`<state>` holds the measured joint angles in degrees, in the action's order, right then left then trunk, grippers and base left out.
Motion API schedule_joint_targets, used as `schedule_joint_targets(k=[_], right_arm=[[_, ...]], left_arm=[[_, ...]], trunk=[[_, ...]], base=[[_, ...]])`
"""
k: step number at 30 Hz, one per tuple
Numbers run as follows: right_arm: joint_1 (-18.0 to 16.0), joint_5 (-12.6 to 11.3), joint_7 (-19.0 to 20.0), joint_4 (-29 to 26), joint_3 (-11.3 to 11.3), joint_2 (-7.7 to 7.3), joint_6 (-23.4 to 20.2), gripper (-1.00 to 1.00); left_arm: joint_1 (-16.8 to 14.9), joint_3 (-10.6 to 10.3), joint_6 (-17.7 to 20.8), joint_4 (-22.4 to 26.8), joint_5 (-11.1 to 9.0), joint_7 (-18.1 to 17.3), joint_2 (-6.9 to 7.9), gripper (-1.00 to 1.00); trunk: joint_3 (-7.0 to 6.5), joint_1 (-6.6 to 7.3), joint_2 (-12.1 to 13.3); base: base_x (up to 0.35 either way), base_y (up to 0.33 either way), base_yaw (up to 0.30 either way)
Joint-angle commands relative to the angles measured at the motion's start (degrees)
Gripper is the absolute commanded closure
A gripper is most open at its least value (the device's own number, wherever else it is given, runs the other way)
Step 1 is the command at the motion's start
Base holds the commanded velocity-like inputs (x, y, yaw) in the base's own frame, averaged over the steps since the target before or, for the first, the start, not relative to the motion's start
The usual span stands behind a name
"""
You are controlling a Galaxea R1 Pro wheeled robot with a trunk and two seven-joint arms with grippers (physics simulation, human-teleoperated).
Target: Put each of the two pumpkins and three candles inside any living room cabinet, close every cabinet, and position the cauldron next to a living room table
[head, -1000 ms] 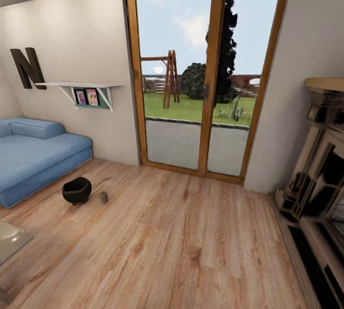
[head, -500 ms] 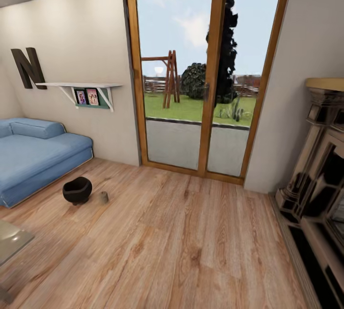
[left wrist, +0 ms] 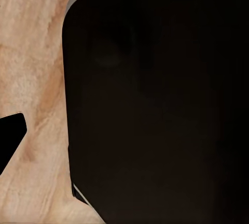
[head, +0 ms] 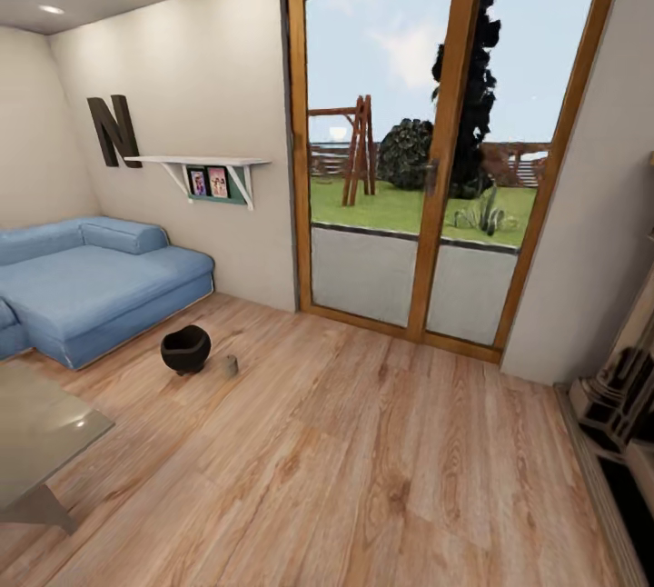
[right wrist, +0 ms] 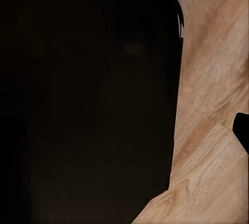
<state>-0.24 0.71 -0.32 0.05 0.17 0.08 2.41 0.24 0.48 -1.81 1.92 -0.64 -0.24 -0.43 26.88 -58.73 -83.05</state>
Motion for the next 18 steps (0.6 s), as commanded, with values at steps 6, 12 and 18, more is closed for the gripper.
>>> schedule_joint_targets(k=[6, 12, 18], right_arm=[[0.0, 0.1, 0.0, 0.0, 0.1, 0.01, 0.2, -1.0], [0.0, 0.2, 0.0, 0.0, 0.1, 0.01, 0.2, -1.0], [0.0, 0.2, 0.0, 0.0, 0.2, -0.04, 0.3, -1.0]], left_arm=[[0.0, 0.1, -0.1, 0.1, -0.1, 0.0, -0.01, -1.0], [0.0, 0.1, -0.1, 0.0, -0.1, 0.0, -0.01, -1.0], [0.0, 0.0, -0.1, 0.1, 0.0, 0.0, 0.07, -1.0]], trunk=[[0.04, 0.0, 0.0], [0.04, 0.0, 0.0], [0.04, 0.0, 0.0]], base=[[-0.072, -0.007, 0.28], [-0.115, -0.069, 0.28], [-0.023, -0.015, 0.279]])
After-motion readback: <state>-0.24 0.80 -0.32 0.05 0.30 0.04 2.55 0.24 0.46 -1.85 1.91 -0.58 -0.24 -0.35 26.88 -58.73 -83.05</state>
